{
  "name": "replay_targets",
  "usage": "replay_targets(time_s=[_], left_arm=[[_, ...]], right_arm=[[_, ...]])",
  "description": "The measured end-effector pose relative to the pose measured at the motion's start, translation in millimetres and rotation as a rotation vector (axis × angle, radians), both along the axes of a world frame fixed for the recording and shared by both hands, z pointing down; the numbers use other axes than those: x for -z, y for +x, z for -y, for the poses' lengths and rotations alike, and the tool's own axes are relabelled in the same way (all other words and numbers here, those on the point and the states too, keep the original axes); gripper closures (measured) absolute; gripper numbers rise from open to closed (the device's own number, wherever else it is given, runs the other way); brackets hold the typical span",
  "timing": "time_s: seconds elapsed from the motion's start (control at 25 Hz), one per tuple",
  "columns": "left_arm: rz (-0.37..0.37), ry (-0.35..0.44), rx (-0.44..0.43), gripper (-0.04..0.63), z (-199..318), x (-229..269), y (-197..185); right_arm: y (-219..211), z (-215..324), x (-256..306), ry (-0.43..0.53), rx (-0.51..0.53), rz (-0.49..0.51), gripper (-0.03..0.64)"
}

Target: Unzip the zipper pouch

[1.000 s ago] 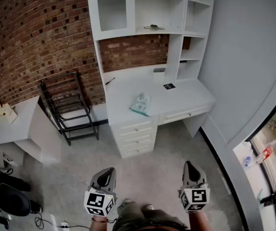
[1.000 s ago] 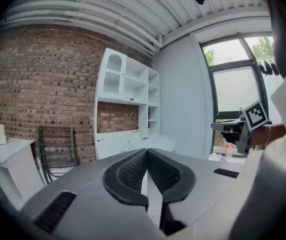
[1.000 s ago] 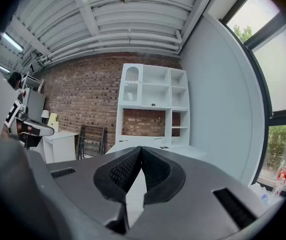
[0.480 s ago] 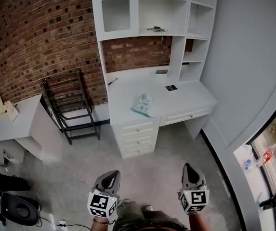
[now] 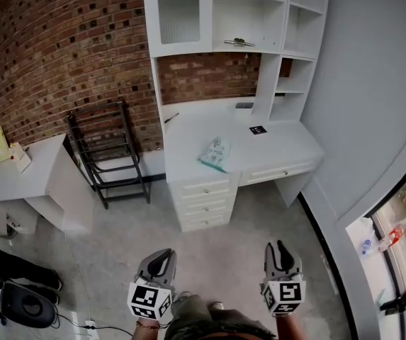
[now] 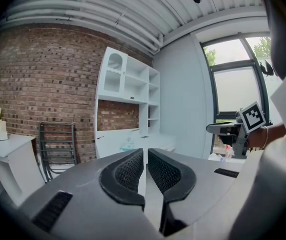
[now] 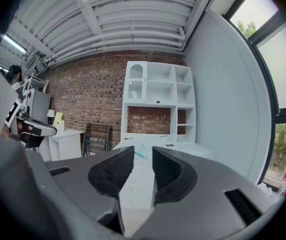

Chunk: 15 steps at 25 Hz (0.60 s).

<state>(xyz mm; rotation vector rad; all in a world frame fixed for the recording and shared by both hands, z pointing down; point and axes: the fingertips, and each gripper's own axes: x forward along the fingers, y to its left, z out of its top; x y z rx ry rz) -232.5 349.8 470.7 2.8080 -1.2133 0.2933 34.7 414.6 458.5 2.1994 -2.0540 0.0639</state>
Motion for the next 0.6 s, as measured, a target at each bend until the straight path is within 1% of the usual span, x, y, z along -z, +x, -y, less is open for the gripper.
replay_targets(time_s=[0.04,0.08,0.12,0.24,0.28,0.36,0.44,0.48,0.6], left_arm=[[-0.005,0.001,0.003,0.590,0.6,0.7,-0.4],[-0.009,0.002,0.001,0.587,1.0,1.2,0.1],[-0.011,0.002,-0.004,0.562,1.3,1.4,1.1],[-0.006,-0.007,-0.028,0.420,2.8,-0.7,5.8],[-0.005,-0.012,-0.032,0.361,3.7,-1.8,7.0],[-0.007,-0.021,-0.040,0.276,4.8,-3.5,8.4],[-0.018,-0.033,-0.057,0.220,3.8,-4.8,10.4],[-0.023,-0.039,-0.068,0.193,2.6,-5.4,12.0],[-0.032,-0.050,-0.093,0.099,-1.7,-7.5,15.7]], right_arm=[[-1.3,2.2,0.1,-0.002,0.013,0.008,0.496],[-2.8,4.4,0.5,-0.002,0.025,0.012,0.462],[-4.5,6.7,1.0,0.000,0.037,0.013,0.418],[-10.7,14.7,2.1,0.007,0.076,0.020,0.266],[-12.9,17.3,1.9,0.009,0.089,0.027,0.231],[-17.4,22.0,0.9,0.009,0.109,0.036,0.174],[-20.2,25.9,-0.1,0.009,0.115,0.043,0.140],[-20.8,27.7,-0.4,0.010,0.115,0.050,0.108],[-22.3,33.1,-2.0,0.010,0.115,0.062,0.046]])
